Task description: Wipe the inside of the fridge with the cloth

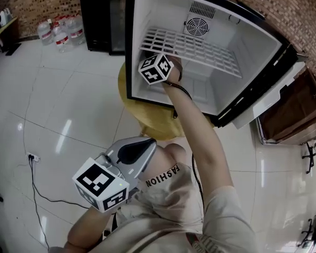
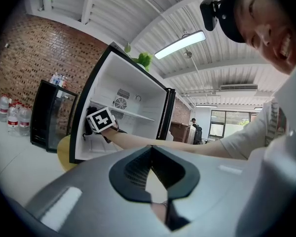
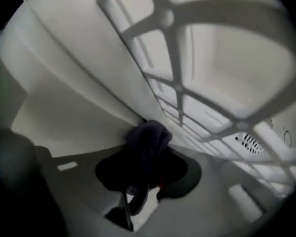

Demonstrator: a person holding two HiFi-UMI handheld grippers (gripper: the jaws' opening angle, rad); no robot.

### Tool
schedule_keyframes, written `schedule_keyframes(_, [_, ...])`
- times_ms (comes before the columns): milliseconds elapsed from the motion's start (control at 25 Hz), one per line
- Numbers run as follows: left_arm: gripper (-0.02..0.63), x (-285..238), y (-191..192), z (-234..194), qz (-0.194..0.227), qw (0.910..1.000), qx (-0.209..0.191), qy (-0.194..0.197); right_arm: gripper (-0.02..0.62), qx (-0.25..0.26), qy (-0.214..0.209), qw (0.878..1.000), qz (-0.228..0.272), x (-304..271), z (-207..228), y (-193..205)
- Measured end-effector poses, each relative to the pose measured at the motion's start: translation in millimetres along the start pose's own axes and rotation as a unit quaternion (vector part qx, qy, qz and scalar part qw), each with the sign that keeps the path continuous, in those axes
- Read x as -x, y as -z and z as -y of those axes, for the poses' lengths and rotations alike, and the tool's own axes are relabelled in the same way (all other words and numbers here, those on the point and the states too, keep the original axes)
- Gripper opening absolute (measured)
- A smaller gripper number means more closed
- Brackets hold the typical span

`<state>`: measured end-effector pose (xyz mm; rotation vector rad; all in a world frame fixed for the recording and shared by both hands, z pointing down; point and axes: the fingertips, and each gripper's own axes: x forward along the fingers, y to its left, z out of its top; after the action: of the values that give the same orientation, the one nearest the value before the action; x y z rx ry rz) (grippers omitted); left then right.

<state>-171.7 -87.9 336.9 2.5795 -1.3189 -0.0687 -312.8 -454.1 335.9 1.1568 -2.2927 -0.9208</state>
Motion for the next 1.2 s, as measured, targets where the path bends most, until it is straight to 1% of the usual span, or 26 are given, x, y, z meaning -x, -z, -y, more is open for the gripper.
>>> schedule_keyframes(80, [0.000,2,-2,-4,0.001,1.0000,-0.001,-0.003,0.109,-0.005,-0.008,1.000,0.025,22,-7,-11])
schedule_keyframes(160, [0.000,2,-1,-7,-0.001,1.0000,0.001,-0.004,0.107,0.009,-0.013,0.997,0.072,62,-20,-28])
schedule_keyframes(280, [0.000,0,2,-6,-0.006,1.0000,0.005,0.000,0.107,0.026,-0.035,0.987,0.154,127,-40,-54])
schedule_keyframes(320, [0.000,-1,2,-6,-0.007,1.0000,0.005,0.001,0.107,0.031,-0.039,0.985,0.165,137,-43,-57])
schedule_keyframes(360, [0.000,-2,2,-6,-0.007,1.0000,0.004,0.001,0.107,0.036,-0.036,0.986,0.161,136,-42,-53])
schedule_keyframes(400, [0.000,-2,2,-6,-0.007,1.0000,0.003,0.001,0.107,0.040,-0.027,0.989,0.141,124,-37,-43])
schedule_keyframes(480, [0.000,-3,2,-4,-0.008,1.0000,0.001,0.000,0.107,0.051,-0.004,0.996,0.070,82,-23,-10])
schedule_keyframes(520, [0.000,-4,2,-2,-0.007,1.0000,0.001,0.000,0.107,0.065,0.002,0.997,0.030,59,-18,8])
schedule_keyframes(600, [0.000,-3,2,2,-0.006,1.0000,0.000,0.000,0.109,0.118,-0.007,0.992,-0.032,19,-23,35])
schedule_keyframes(680, [0.000,0,0,3,-0.003,1.0000,-0.001,-0.003,0.109,0.163,-0.027,0.985,-0.058,-3,-37,40])
schedule_keyframes(720, [0.000,1,-1,2,0.000,1.0000,-0.003,-0.005,0.109,0.166,-0.040,0.984,-0.058,-6,-43,36])
schedule_keyframes(800, [0.000,3,-5,1,0.004,0.9999,-0.008,-0.008,0.109,0.150,-0.066,0.986,-0.038,12,-53,24])
schedule_keyframes(880, [0.000,4,-6,2,0.005,0.9999,-0.010,-0.007,0.107,0.141,-0.088,0.986,0.007,58,-63,7])
schedule_keyframes(960, [0.000,3,-5,0,0.004,0.9999,-0.009,-0.004,0.108,0.140,-0.112,0.982,0.063,112,-77,-16])
schedule_keyframes(1040, [0.000,2,-2,-3,0.001,1.0000,-0.006,-0.005,0.109,0.136,-0.127,0.977,0.099,143,-85,-31])
schedule_keyframes(1080, [0.000,1,-1,-4,0.000,1.0000,-0.005,-0.007,0.108,0.133,-0.122,0.978,0.101,141,-82,-31])
schedule_keyframes(1120, [0.000,-1,-1,-4,-0.001,0.9999,-0.005,-0.009,0.108,0.128,-0.108,0.982,0.090,127,-74,-26])
schedule_keyframes(1200, [0.000,-6,-1,-1,-0.004,0.9999,-0.008,-0.005,0.109,0.121,-0.075,0.989,0.038,85,-51,3])
